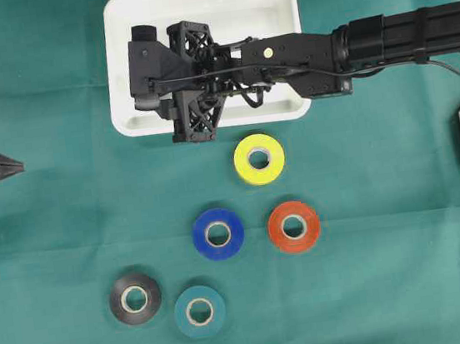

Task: Put the tape into the white case with the right arm.
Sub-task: 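Lift the white tape and carry it over the white tray, then lower the white tape into the tray and open the right gripper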

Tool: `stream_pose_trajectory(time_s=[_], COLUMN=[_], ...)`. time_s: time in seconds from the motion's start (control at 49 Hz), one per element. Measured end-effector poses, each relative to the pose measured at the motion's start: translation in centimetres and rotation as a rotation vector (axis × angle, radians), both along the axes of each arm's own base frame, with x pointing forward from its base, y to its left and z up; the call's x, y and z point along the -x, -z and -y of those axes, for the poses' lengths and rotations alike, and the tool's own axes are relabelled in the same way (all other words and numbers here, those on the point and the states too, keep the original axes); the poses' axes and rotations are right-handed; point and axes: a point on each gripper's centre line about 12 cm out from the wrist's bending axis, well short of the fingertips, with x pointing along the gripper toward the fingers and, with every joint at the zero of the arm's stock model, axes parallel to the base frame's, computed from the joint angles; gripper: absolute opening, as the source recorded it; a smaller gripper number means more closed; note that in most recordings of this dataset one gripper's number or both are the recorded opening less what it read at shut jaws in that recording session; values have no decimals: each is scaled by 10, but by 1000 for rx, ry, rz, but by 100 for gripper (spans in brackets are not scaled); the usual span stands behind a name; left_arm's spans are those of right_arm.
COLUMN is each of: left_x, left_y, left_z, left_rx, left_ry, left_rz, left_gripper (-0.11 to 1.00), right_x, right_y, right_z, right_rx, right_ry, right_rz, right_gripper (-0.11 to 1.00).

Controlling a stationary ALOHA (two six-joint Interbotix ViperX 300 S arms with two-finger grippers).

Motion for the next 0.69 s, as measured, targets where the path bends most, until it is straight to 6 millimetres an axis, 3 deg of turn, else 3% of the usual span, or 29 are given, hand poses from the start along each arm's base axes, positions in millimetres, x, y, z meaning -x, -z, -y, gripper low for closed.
stream_pose_trajectory(time_s=[0.327, 0.429, 0.694], left_x=[0, 0, 0], left_y=[-1, -1, -1], left_z=[0, 0, 0], left_rx=[0, 0, 0], left_ry=[0, 0, 0], left_rz=[3, 5, 5], left_gripper=[0, 0, 0], right_x=[0, 0, -1], right_y=[0, 0, -1], right_z=[0, 0, -1], right_rx=[0, -1, 0], right_ry=[-1, -1, -2], right_rz=[6, 8, 9], right_gripper=[3, 12, 18])
